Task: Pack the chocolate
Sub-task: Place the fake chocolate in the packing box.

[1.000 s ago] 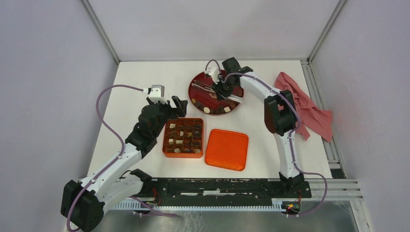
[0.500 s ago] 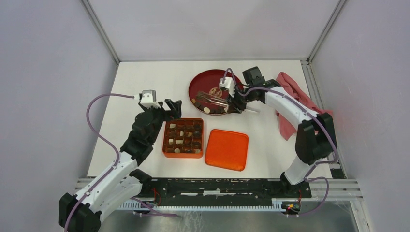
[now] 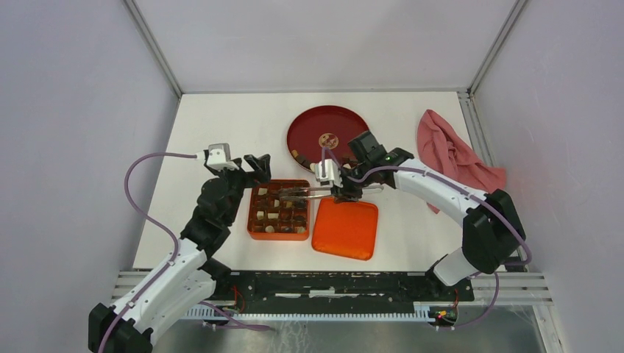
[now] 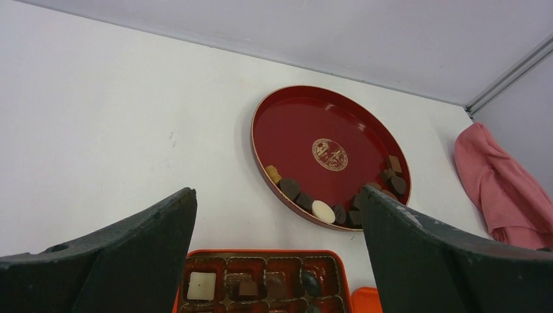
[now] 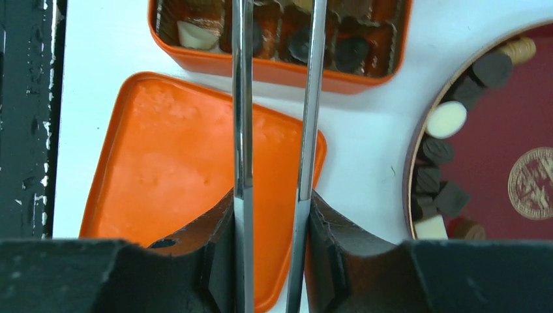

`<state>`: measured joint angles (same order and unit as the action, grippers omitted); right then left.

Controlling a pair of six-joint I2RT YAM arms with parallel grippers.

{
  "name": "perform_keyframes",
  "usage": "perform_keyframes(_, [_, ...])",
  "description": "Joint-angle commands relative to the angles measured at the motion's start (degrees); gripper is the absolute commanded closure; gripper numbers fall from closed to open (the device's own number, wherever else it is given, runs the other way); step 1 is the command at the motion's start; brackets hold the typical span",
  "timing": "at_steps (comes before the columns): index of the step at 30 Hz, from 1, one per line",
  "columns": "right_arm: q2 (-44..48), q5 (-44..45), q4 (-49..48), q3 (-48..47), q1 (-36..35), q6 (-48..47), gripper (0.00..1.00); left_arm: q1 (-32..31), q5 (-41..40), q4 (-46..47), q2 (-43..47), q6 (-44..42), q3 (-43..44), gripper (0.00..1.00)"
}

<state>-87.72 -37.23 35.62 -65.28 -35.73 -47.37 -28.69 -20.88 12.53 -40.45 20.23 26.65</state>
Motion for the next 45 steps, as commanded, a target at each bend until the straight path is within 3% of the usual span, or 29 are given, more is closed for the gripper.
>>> perform_keyframes(1, [-0.98, 5.87, -2.8, -2.63, -6.1, -0.76, 1.0, -0.05, -2.56, 2.93, 1.45, 2.55, -0.71, 0.01])
perform_keyframes(12, [-11.14, 14.56, -1.19, -12.53, -16.04, 3.55, 0.95, -0.05, -2.93, 2.64, 1.24, 2.8, -0.55, 0.02])
perform_keyframes(45, [-18.68, 12.86, 1.02, -16.57, -19.53, 4.02, 0.55, -0.05, -2.85, 2.8, 1.33, 2.76, -0.73, 0.02])
